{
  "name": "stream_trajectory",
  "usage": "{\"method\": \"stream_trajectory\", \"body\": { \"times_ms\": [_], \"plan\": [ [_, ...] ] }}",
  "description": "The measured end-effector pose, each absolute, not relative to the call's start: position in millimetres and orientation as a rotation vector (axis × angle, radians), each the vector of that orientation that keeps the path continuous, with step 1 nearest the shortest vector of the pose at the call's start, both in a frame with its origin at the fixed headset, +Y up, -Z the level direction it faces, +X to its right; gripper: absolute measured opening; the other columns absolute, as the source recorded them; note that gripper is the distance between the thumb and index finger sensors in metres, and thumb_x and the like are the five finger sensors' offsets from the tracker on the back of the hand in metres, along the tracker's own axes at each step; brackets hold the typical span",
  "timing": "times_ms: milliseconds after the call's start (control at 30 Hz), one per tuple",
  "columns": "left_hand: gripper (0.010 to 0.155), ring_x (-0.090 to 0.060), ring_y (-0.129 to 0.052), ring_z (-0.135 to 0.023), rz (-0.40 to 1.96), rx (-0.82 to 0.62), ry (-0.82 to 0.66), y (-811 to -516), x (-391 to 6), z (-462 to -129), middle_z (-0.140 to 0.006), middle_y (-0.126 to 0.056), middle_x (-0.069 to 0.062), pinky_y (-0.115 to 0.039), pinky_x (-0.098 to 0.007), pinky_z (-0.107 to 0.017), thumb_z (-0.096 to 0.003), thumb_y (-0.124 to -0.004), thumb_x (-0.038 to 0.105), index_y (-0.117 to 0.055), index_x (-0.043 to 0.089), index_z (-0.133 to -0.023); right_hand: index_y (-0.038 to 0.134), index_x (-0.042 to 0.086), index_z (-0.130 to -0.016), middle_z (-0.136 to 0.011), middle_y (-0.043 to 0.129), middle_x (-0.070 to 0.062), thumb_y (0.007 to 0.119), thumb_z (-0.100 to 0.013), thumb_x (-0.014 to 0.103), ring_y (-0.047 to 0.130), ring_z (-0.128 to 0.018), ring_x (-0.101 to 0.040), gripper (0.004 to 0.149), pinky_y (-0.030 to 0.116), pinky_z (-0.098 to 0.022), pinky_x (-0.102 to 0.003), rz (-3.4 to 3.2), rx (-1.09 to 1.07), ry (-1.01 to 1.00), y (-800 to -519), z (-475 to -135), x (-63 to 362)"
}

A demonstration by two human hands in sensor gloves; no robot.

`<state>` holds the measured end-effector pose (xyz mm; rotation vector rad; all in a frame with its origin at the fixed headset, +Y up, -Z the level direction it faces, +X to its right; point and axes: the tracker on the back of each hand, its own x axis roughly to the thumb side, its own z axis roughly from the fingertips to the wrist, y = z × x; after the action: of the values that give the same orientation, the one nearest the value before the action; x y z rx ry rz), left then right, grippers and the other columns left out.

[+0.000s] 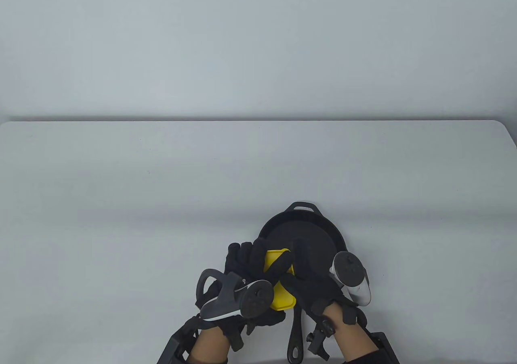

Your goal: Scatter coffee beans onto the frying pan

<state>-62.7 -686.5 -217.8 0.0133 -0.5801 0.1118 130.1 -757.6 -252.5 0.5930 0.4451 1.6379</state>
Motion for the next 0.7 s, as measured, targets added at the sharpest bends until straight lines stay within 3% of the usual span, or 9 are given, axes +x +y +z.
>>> {"method": "stream_trajectory", "body": {
  "times_ms": [67,167,267,367,467,533,633,700],
  "plan": [
    [0.111,-0.049,-0.041,-0.111,0.188,0.012,-0.554,-691,-66,-217,-0.119,-0.029,-0.019,-0.036,-0.068,-0.079,-0.0217,-0.078,0.088,-0.026,0.045,-0.109,-0.006,0.016,-0.103,-0.099,-0.01,-0.03,0.055,-0.064,0.047,0.076,-0.072,-0.054,0.08,0.081,-0.048,-0.05,1.697,0.538,0.377,-755,-252,134],
    [0.104,-0.046,-0.011,-0.11,0.456,0.0,-0.54,-699,-86,-217,-0.116,-0.004,-0.011,-0.021,-0.067,-0.076,-0.03,-0.059,0.09,-0.009,0.043,-0.107,0.007,0.012,-0.109,-0.102,0.002,-0.031,0.054,-0.065,0.044,0.079,-0.066,-0.055,0.072,0.082,-0.042,-0.05,1.68,0.383,0.296,-753,-251,144],
    [0.096,-0.044,-0.014,-0.111,0.908,0.127,-0.441,-715,-113,-217,-0.117,-0.009,-0.012,-0.018,-0.066,-0.076,-0.0359,-0.055,0.086,-0.012,0.041,-0.109,0.01,0.01,-0.109,-0.102,0.006,-0.034,0.053,-0.065,0.044,0.08,-0.063,-0.055,0.071,0.083,-0.04,-0.049,1.651,0.292,0.217,-755,-250,156],
    [0.095,-0.044,-0.002,-0.107,1.191,0.018,-0.41,-733,-127,-222,-0.113,0.004,-0.011,-0.007,-0.064,-0.072,-0.039,-0.048,0.086,0.001,0.04,-0.106,0.006,0.009,-0.109,-0.102,0.004,-0.034,0.05,-0.066,0.044,0.078,-0.065,-0.055,0.071,0.082,-0.042,-0.049,1.544,0.281,0.192,-756,-249,163],
    [0.091,-0.045,0.002,-0.104,1.406,-0.113,-0.375,-749,-125,-231,-0.109,0.01,-0.013,-0.01,-0.064,-0.071,-0.0413,-0.035,0.085,0.01,0.037,-0.104,0.003,0.01,-0.108,-0.102,0.001,-0.034,0.049,-0.066,0.045,0.077,-0.068,-0.055,0.071,0.081,-0.044,-0.049,1.451,0.316,0.192,-755,-249,162],
    [0.089,-0.046,0.006,-0.101,1.645,-0.244,-0.403,-765,-117,-235,-0.106,0.015,-0.014,-0.009,-0.064,-0.07,-0.0422,-0.033,0.084,0.014,0.038,-0.102,0.002,0.01,-0.108,-0.102,0.0,-0.034,0.047,-0.067,0.045,0.076,-0.069,-0.054,0.071,0.081,-0.046,-0.049,1.417,0.37,0.215,-754,-249,160],
    [0.088,-0.049,-0.002,-0.103,1.991,-0.41,-0.384,-786,-99,-234,-0.106,0.014,-0.016,-0.022,-0.063,-0.075,-0.0401,-0.035,0.085,0.014,0.042,-0.1,-0.002,0.009,-0.106,-0.1,-0.002,-0.035,0.045,-0.067,0.045,0.075,-0.07,-0.055,0.071,0.08,-0.046,-0.049,1.396,0.399,0.252,-754,-247,153],
    [0.088,-0.05,-0.013,-0.105,2.07,-0.464,-0.36,-792,-89,-231,-0.108,0.009,-0.016,-0.034,-0.062,-0.076,-0.0393,-0.035,0.086,0.012,0.045,-0.101,-0.003,0.006,-0.105,-0.099,-0.003,-0.036,0.045,-0.066,0.044,0.074,-0.07,-0.056,0.072,0.08,-0.046,-0.049,1.421,0.396,0.276,-755,-246,149]
  ]
}}
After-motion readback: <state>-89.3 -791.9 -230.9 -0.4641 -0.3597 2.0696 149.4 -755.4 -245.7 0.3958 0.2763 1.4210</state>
